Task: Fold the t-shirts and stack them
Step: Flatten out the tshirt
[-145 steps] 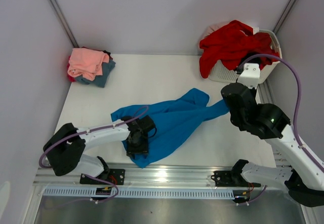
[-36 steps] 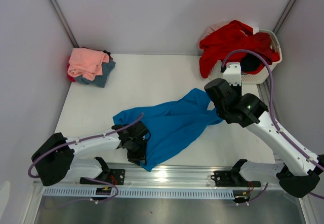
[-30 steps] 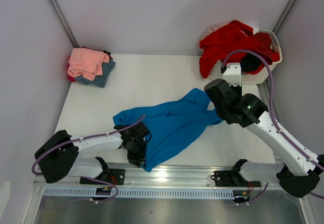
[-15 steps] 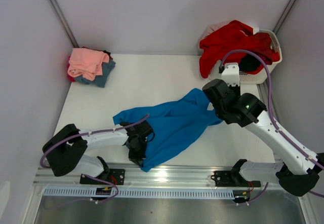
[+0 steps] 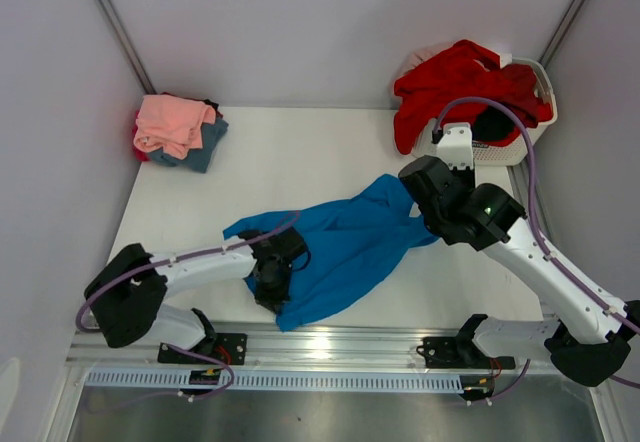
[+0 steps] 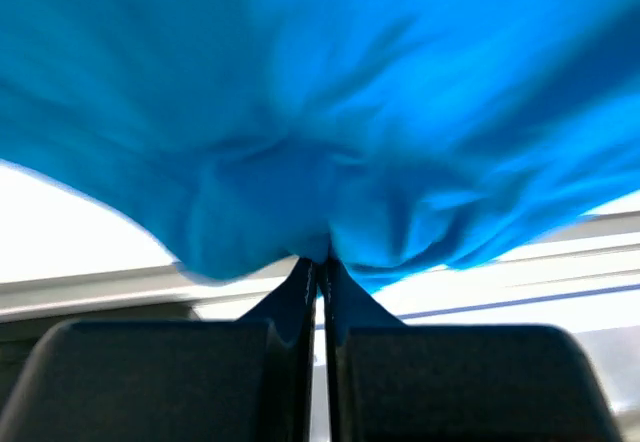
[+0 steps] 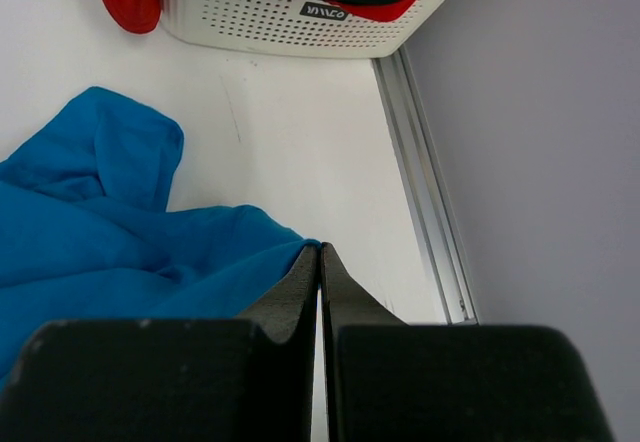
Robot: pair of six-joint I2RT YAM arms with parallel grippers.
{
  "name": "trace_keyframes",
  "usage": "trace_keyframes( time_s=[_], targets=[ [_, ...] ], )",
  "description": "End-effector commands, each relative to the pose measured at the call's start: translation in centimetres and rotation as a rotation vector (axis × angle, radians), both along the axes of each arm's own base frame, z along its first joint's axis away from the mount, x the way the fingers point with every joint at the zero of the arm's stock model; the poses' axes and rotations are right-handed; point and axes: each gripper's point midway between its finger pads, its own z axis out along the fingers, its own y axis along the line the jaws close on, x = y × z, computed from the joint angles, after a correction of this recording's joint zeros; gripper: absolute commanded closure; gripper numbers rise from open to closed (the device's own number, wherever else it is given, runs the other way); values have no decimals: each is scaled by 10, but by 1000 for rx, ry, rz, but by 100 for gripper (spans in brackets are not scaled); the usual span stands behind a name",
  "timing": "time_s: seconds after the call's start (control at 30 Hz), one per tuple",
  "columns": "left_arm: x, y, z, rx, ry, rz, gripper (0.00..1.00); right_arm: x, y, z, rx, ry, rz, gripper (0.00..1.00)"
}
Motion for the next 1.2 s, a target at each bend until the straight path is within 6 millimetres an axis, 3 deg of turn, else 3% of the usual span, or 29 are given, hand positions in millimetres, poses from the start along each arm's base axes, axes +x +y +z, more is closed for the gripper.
trace_keyframes(
  time_s=[0.0, 0.03, 0.07, 0.1, 0.17, 0.2, 0.23, 0.3, 0.4, 0.5, 0.53, 0.57, 0.67, 0.7, 0.9, 1.0, 1.03, 1.17],
  targets=[
    [80, -15, 79, -51, -369, 24, 100, 5, -5, 26, -1, -92, -32, 100],
    [89, -11, 94, -45, -412, 35, 99, 6, -6, 29, -7, -101, -35, 100],
    [105, -15, 121, -66, -486, 48, 99, 6, -11, 34, -26, -121, -56, 100],
    [119, -5, 137, -29, -559, 66, 99, 8, -11, 39, -34, -136, -56, 100],
    [143, 4, 190, -37, -663, 102, 99, 11, -18, 46, -37, -155, -78, 100],
    [150, 9, 200, -30, -682, 111, 99, 15, -17, 51, -16, -176, -77, 100],
    [166, 19, 229, -39, -741, 138, 99, 15, -20, 54, -25, -178, -76, 100],
    [180, 38, 244, -3, -779, 172, 99, 19, -25, 59, -8, -203, -98, 100],
    [193, 66, 283, 74, -878, 208, 99, 20, -42, 73, -38, -242, -157, 100],
    [202, 101, 349, 158, -1050, 274, 99, 15, -70, 102, -67, -315, -245, 100],
    [203, 111, 359, 176, -1077, 307, 99, 9, -81, 116, -79, -339, -265, 100],
    [201, 116, 384, 120, -1130, 346, 99, 6, -88, 126, -66, -369, -288, 100],
    [204, 147, 399, 144, -1139, 456, 99, 1, -108, 162, 4, -478, -344, 100],
    [203, 161, 415, 156, -1166, 512, 99, 0, -114, 170, -4, -495, -364, 100],
    [186, 195, 446, 203, -1253, 670, 100, -7, -129, 211, 35, -608, -412, 100],
    [177, 192, 460, 132, -1311, 667, 99, -6, -128, 231, 71, -651, -378, 100],
    [179, 177, 460, 42, -1330, 612, 99, 3, -121, 230, 84, -645, -363, 100],
    [173, 152, 459, -112, -1343, 524, 99, 18, -105, 227, 116, -607, -294, 100]
  ],
)
